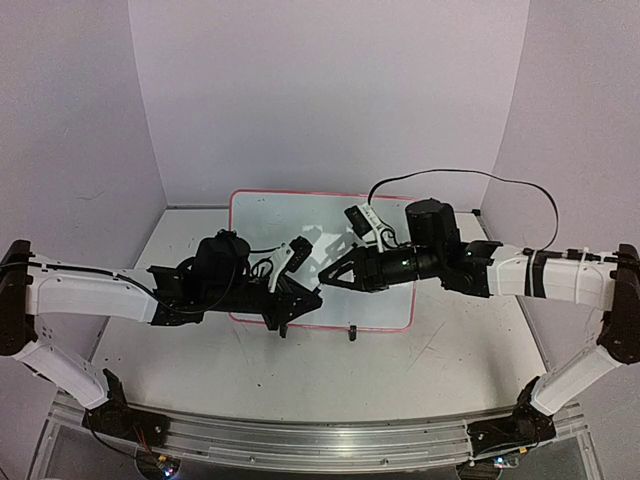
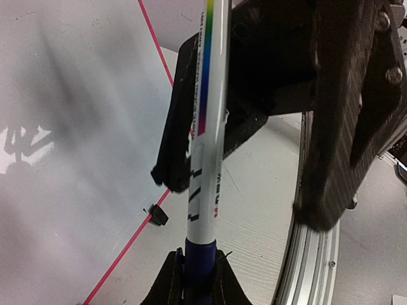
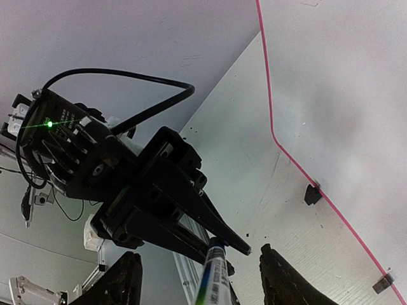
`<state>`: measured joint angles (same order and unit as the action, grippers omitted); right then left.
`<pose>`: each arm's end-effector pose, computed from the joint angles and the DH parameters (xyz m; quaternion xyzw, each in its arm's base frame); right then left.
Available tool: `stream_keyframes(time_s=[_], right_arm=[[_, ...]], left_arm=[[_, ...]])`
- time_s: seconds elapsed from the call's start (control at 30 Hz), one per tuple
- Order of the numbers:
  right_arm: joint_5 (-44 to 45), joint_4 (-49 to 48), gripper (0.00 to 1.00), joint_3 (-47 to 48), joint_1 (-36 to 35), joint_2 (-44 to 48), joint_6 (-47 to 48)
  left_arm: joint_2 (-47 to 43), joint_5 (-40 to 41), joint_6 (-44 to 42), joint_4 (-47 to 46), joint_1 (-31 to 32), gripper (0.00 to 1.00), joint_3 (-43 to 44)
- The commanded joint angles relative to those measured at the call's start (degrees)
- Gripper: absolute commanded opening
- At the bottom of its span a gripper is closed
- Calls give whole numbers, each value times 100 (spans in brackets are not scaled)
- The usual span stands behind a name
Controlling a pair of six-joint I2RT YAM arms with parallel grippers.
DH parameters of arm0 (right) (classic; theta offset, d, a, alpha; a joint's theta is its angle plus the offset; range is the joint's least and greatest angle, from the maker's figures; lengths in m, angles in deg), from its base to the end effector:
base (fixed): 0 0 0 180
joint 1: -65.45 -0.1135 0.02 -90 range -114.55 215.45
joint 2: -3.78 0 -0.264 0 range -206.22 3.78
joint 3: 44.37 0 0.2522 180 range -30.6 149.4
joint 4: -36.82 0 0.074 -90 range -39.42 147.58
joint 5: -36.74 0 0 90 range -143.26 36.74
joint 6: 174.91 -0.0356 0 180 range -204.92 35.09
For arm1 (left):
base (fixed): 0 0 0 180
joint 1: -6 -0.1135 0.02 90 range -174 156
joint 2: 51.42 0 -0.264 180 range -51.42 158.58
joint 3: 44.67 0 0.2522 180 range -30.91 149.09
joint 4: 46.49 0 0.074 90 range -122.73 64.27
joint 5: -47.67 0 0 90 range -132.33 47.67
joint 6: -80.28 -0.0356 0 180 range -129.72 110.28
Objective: Write a sentence on the whiteboard
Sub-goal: Open the pen cap from the whiteboard marker.
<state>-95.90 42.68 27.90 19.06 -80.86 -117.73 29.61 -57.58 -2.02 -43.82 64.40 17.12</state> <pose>0.2149 0.2605 0.2910 -0.3008 0.7243 0.5751 0.2329 0.1584 -0.2753 0.2507 0.4188 0.7104 -0.3948 0.4051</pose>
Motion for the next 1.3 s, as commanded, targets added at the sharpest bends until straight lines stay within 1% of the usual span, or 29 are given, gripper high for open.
stream_keyframes(time_s=[0.0,0.07,0.1,0.17,0.3,0.37,0.43,0.57,0.6,0.67,0.73,0.8,1.03,1.1,1.23,1.27], right_arm=[[273,-420,58,285,-244,-222,24],[365,-594,46,242,-259,-220,-82],[395,-665,42,216,-259,-213,-121],[495,-708,40,178,-257,-178,-151],[909,-713,40,-4,-263,70,-200],[877,-713,32,-10,-258,78,-238],[757,-705,21,3,-262,37,-234],[738,-680,18,-24,-243,140,-186],[626,-667,19,0,-243,129,-147],[589,-573,27,34,-240,115,-94],[587,-544,28,15,-246,123,-70],[583,-521,26,5,-235,139,-67],[317,-519,11,67,-227,62,-54],[242,-519,0,109,-230,1,-48],[335,-519,0,97,-221,99,104],[421,-527,0,41,-209,195,296]], left_arm=[[20,7,-117,-257,-12,0,281],[31,-10,-133,-249,-12,0,301],[37,-13,-137,-248,-8,0,303],[44,-37,-148,-244,-12,0,307],[-3,-42,-137,-244,-11,0,262],[-49,2,-127,-244,-7,0,233],[-76,61,-158,-244,-10,0,212],[-133,118,-169,-244,-12,0,157],[-154,122,-156,-244,-11,0,147],[-198,158,-153,-245,-10,0,129],[-224,190,-155,-245,-12,0,111],[-245,190,-159,-244,-12,0,99],[-224,148,-165,-236,-7,0,109],[-220,127,-164,-235,-12,0,126],[-220,145,-126,-238,-10,0,87],[-211,119,-106,-230,-12,0,74]])
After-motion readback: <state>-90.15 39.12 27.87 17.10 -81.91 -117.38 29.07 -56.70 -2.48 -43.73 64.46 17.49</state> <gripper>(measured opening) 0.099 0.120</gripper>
